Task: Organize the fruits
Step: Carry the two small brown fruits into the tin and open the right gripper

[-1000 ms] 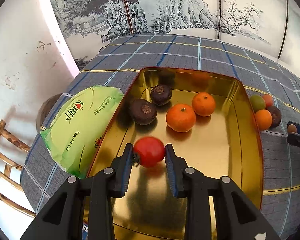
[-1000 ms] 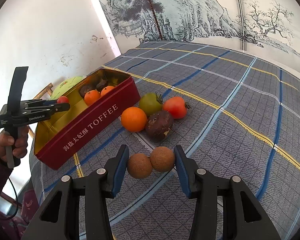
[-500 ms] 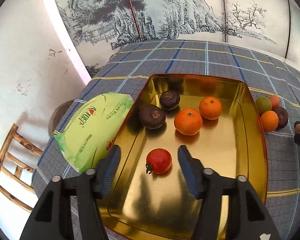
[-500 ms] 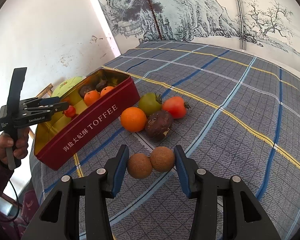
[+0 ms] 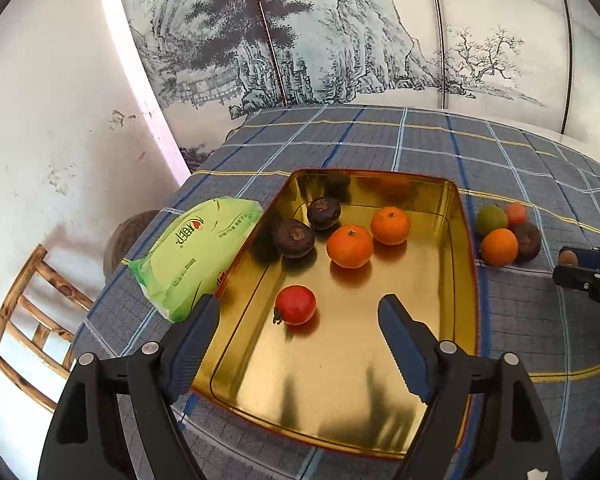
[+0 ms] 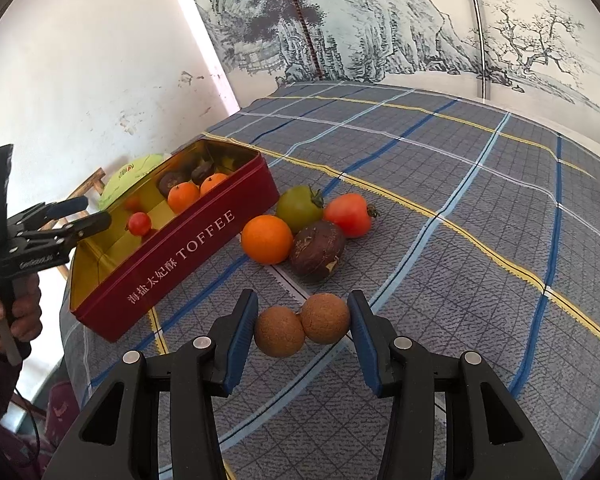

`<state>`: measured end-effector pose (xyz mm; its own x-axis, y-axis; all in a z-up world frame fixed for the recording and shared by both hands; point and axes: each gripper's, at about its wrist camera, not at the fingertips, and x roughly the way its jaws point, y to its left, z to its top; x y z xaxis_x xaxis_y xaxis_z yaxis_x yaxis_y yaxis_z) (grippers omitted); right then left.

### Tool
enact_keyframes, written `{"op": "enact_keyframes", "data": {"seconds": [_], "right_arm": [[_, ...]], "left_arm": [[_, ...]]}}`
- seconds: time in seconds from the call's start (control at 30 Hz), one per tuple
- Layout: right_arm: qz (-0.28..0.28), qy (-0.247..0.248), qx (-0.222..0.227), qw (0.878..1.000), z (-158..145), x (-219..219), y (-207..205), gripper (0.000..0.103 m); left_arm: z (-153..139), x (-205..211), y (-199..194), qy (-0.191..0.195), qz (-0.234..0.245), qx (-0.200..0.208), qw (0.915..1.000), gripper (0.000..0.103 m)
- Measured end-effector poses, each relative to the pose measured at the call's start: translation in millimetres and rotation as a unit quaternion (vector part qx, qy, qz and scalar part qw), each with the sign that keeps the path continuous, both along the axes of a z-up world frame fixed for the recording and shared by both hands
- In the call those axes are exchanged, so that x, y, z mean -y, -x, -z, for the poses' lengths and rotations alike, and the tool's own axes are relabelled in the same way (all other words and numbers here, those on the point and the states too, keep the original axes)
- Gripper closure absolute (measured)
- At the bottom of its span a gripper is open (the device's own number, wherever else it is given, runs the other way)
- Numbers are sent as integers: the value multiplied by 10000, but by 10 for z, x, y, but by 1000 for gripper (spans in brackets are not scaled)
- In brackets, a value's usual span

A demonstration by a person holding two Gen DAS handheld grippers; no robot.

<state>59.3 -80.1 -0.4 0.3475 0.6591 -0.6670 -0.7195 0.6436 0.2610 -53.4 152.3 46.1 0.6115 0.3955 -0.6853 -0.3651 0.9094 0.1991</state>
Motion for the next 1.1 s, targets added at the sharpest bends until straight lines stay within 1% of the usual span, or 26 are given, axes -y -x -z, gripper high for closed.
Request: {"op": "enact_keyframes", "data": {"seconds": [0.2, 0.5, 0.53, 0.6, 0.63, 0.83, 0.97, 1.1], "right_arm": [[-94, 0, 143, 9999, -148, -66, 124, 55], [-424, -39, 353, 9985, -418, -359, 336, 55], [-466, -42, 374, 9982, -447, -401, 355, 55], [-533, -46, 404, 9977, -492, -474, 387, 55], [-574, -54, 414, 9975, -515, -515, 404, 55], [-796, -45, 425, 9959, -590, -776, 476, 55], [-976, -3, 402, 9944, -594, -979, 519, 55], [-1163, 33, 313, 9927, -579, -1211, 529, 55]], "left_arm": [[-18, 34, 91, 88, 21, 19, 10000, 23], [-58, 6, 246, 145, 4, 174, 9997, 23], [-64, -13, 268, 167, -12, 194, 9997, 22], [-68, -37, 305, 186, -44, 235, 9995, 17], [-71, -51, 330, 186, -67, 261, 9995, 16], [-76, -142, 478, 240, -220, 319, 9990, 14], [-63, -204, 574, 259, -321, 312, 9987, 14], [-36, -266, 657, 367, -406, 310, 9980, 12]]}}
